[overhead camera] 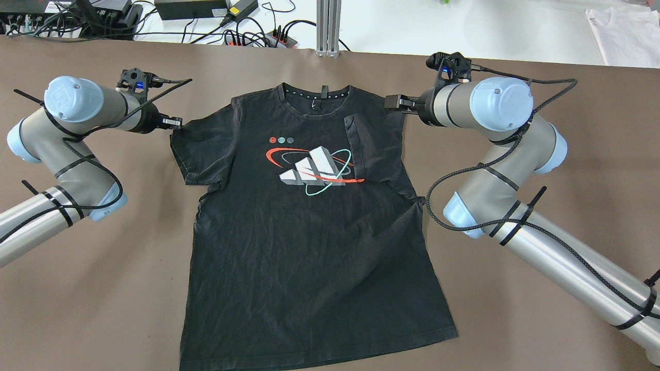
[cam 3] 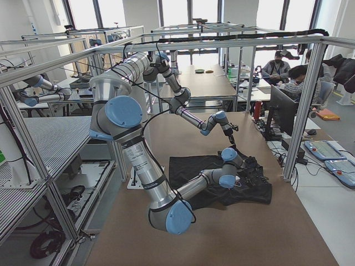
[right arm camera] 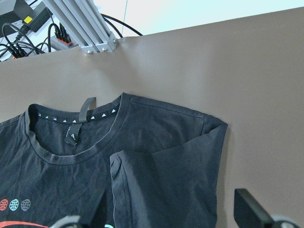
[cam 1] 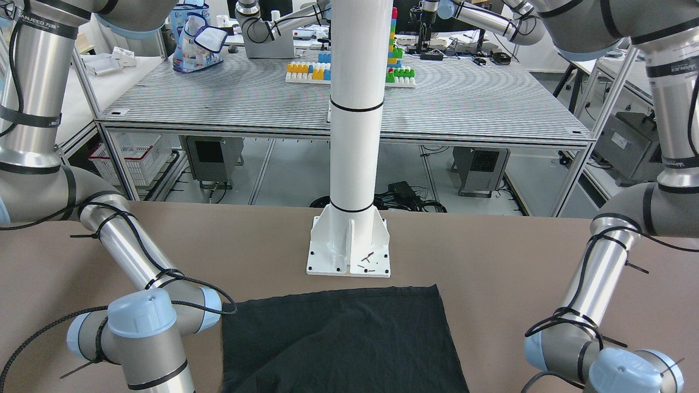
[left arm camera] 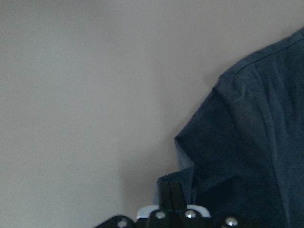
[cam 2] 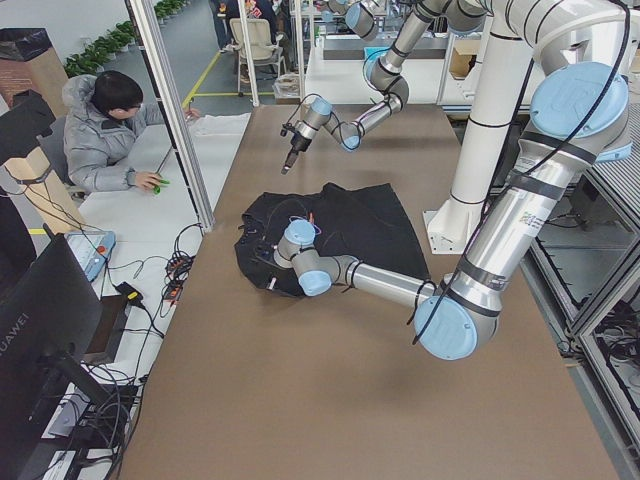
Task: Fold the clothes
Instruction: 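Position the left gripper at the sleeve nearest it, then grasp the sleeve with the left gripper and fold it inward over the shirt, then move both grippers down toward the hem corners nearest the robot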
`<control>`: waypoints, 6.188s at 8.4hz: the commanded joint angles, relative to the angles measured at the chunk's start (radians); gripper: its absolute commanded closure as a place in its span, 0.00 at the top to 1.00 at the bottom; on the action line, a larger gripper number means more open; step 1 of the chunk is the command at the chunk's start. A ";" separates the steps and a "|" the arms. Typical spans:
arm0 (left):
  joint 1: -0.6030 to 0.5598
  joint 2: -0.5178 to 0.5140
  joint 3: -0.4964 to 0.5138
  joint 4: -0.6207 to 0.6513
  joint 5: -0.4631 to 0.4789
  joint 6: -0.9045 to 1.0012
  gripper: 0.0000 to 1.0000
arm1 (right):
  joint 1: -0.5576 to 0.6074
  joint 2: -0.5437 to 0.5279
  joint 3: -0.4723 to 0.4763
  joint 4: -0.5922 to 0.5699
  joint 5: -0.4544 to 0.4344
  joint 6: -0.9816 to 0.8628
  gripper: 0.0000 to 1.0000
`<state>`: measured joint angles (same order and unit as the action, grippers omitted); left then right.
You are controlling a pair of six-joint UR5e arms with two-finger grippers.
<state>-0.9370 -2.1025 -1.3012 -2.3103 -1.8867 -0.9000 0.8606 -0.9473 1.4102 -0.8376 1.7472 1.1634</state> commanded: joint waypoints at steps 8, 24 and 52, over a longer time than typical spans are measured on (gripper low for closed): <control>0.144 -0.452 0.284 0.253 0.190 -0.232 0.00 | -0.002 -0.019 0.001 0.008 -0.003 0.001 0.94; 0.144 -0.307 0.006 0.183 0.099 -0.278 1.00 | 0.005 -0.083 0.059 0.011 0.093 -0.085 0.94; 0.391 0.417 -0.695 -0.018 0.215 -0.651 1.00 | -0.443 -0.700 0.400 0.316 0.219 0.340 0.92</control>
<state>-0.5466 -1.6864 -1.9839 -2.3429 -1.6731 -1.5509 0.4240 -1.6500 1.8125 -0.5201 1.9731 1.5001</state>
